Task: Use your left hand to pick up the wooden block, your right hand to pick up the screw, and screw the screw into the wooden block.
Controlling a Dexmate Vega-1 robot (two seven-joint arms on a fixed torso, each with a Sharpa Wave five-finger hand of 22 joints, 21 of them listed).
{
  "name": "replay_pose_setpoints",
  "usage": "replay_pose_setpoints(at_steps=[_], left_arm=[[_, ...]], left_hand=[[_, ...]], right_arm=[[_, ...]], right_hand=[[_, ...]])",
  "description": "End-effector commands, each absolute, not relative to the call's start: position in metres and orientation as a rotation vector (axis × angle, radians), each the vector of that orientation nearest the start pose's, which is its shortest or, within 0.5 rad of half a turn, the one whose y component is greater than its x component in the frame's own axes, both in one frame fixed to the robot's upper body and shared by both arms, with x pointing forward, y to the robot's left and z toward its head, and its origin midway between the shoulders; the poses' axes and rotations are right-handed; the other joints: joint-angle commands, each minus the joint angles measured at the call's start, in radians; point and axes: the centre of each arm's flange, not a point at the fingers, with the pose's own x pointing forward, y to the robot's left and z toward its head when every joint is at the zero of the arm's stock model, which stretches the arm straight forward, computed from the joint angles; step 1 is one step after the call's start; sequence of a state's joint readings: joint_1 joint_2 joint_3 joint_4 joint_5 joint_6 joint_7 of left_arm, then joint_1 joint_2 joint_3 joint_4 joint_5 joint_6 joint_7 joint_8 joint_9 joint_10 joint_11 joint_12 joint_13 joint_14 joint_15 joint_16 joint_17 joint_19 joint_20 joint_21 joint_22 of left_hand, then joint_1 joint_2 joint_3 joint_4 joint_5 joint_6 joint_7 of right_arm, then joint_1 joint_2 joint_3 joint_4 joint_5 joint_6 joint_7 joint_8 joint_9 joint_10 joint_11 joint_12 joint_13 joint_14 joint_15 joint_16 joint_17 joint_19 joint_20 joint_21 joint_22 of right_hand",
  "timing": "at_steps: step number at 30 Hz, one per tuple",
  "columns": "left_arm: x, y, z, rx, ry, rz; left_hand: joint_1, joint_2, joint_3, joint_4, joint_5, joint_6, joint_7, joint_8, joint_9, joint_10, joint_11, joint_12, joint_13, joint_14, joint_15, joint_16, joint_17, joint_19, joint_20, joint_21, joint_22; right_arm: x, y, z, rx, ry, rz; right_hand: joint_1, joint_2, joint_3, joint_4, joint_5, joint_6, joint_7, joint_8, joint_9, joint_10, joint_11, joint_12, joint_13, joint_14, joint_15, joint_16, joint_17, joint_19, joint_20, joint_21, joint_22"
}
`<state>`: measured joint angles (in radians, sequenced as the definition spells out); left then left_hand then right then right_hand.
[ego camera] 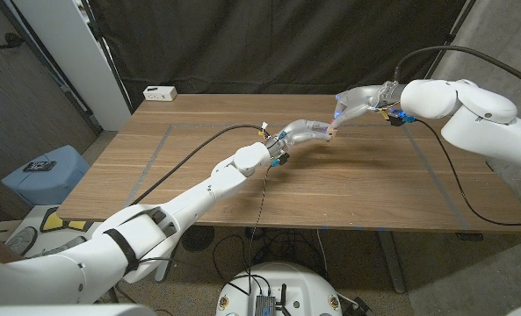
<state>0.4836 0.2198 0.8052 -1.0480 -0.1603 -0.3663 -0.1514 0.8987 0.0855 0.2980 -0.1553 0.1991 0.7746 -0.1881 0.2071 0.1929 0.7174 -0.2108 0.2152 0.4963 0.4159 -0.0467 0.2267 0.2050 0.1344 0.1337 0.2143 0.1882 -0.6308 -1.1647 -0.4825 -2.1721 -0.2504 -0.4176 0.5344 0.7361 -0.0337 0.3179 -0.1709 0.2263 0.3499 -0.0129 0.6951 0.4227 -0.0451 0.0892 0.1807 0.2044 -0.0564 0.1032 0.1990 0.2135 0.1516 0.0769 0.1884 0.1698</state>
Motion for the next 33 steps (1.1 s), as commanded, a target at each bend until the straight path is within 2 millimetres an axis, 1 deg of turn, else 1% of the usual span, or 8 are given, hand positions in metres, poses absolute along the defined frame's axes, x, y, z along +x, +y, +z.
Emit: replay_pose_setpoints(at_steps=[1, 4, 9, 15, 16, 19, 27, 33], left_arm=[[0.6492, 0.0086, 0.0062, 0.557, -0.729, -0.689], [0.6484, 0.0084, 0.0057, 0.557, -0.729, -0.692], [0.6475, 0.0082, 0.006, 0.559, -0.732, -0.692], [0.6478, 0.0082, 0.0061, 0.559, -0.731, -0.692], [0.6481, 0.0081, 0.0061, 0.558, -0.731, -0.693], [0.6488, 0.0078, 0.0064, 0.56, -0.73, -0.695], [0.6512, 0.006, 0.0073, 0.56, -0.727, -0.704], [0.6523, 0.0054, 0.0075, 0.561, -0.725, -0.707]], left_hand=[[0.001, 0.003, -0.002, 0.004, 0.007, 0.009, -0.001, 0.005, 0.006, 0.003, -0.005, 0.002, 0.002, 0.009, -0.059, 0.006, 0.001, 0.007, -0.006, 0.003, 0.002], [0.003, 0.004, -0.001, 0.003, 0.007, 0.01, -0.001, 0.005, 0.006, 0.003, -0.005, 0.002, 0.002, 0.009, -0.059, 0.006, 0.001, 0.007, -0.006, 0.003, 0.002], [0.002, 0.004, -0.002, 0.004, 0.007, 0.01, -0.002, 0.006, 0.006, 0.003, -0.005, 0.002, 0.002, 0.008, -0.059, 0.006, 0.001, 0.007, -0.006, 0.003, 0.002], [0.002, 0.005, -0.001, 0.004, 0.007, 0.011, -0.001, 0.006, 0.006, 0.002, -0.005, 0.002, 0.002, 0.008, -0.059, 0.006, 0.002, 0.007, -0.005, 0.002, 0.002], [0.002, 0.005, -0.002, 0.004, 0.007, 0.011, -0.001, 0.006, 0.006, 0.002, -0.005, 0.002, 0.002, 0.008, -0.059, 0.006, 0.002, 0.007, -0.005, 0.002, 0.002], [0.001, 0.004, -0.002, 0.005, 0.007, 0.011, -0.003, 0.006, 0.006, 0.003, -0.005, 0.002, 0.002, 0.008, -0.059, 0.005, 0.001, 0.007, -0.006, 0.002, 0.002], [0.001, 0.004, -0.002, 0.005, 0.007, 0.011, -0.001, 0.006, 0.006, 0.004, -0.005, 0.002, 0.002, 0.009, -0.06, 0.005, 0.002, 0.007, -0.007, 0.002, 0.002], [0.001, 0.006, -0.001, 0.005, 0.007, 0.011, 0.0, 0.006, 0.006, 0.003, -0.005, 0.002, 0.001, 0.007, -0.059, 0.005, 0.002, 0.007, -0.006, 0.002, 0.002]], right_arm=[[0.5014, -0.2552, 0.1321, -1.571, -0.405, 0.225], [0.502, -0.2551, 0.1319, -1.567, -0.408, 0.221], [0.5031, -0.2542, 0.1317, -1.567, -0.412, 0.218], [0.5051, -0.254, 0.1307, -1.567, -0.412, 0.22], [0.5055, -0.2542, 0.1304, -1.567, -0.41, 0.221], [0.5069, -0.2549, 0.1297, -1.564, -0.407, 0.218], [0.509, -0.2573, 0.128, -1.561, -0.397, 0.216], [0.5096, -0.259, 0.1274, -1.558, -0.385, 0.227]], right_hand=[[0.043, 0.006, 0.028, -0.008, 0.02, 0.017, -0.021, -0.004, -0.011, -0.011, 0.002, 0.01, 0.004, -0.002, 0.002, 0.002, -0.002, 0.004, 0.003, 0.004, 0.002], [0.062, 0.008, 0.039, -0.011, 0.027, 0.03, -0.026, -0.004, -0.018, -0.01, 0.0, 0.012, 0.003, 0.001, 0.001, 0.004, -0.003, 0.007, 0.001, 0.005, 0.002], [0.079, 0.005, 0.049, -0.012, 0.034, 0.048, -0.028, -0.003, -0.027, -0.005, -0.004, 0.016, 0.003, 0.005, -0.004, 0.006, -0.004, 0.01, -0.001, 0.006, 0.002], [0.101, -0.001, 0.062, -0.012, 0.041, 0.089, -0.026, 0.006, -0.039, 0.004, -0.006, 0.02, 0.003, 0.007, -0.005, 0.006, -0.005, 0.013, -0.002, 0.006, 0.002], [0.106, -0.002, 0.065, -0.011, 0.042, 0.101, -0.031, 0.009, -0.042, 0.006, -0.006, 0.021, 0.003, 0.007, -0.005, 0.007, -0.005, 0.013, -0.003, 0.006, 0.002], [0.116, -0.004, 0.072, -0.01, 0.046, 0.121, -0.032, 0.015, -0.047, 0.013, -0.007, 0.023, 0.003, 0.011, -0.007, 0.008, -0.005, 0.016, -0.004, 0.007, 0.002], [0.13, -0.006, 0.083, -0.006, 0.051, 0.156, -0.035, 0.026, -0.055, 0.029, -0.005, 0.027, 0.003, 0.018, -0.011, 0.012, -0.003, 0.022, -0.008, 0.009, 0.002], [0.133, -0.007, 0.086, -0.005, 0.052, 0.157, -0.035, 0.027, -0.058, 0.03, -0.005, 0.027, 0.003, 0.018, -0.012, 0.012, -0.002, 0.024, -0.008, 0.009, 0.002]])
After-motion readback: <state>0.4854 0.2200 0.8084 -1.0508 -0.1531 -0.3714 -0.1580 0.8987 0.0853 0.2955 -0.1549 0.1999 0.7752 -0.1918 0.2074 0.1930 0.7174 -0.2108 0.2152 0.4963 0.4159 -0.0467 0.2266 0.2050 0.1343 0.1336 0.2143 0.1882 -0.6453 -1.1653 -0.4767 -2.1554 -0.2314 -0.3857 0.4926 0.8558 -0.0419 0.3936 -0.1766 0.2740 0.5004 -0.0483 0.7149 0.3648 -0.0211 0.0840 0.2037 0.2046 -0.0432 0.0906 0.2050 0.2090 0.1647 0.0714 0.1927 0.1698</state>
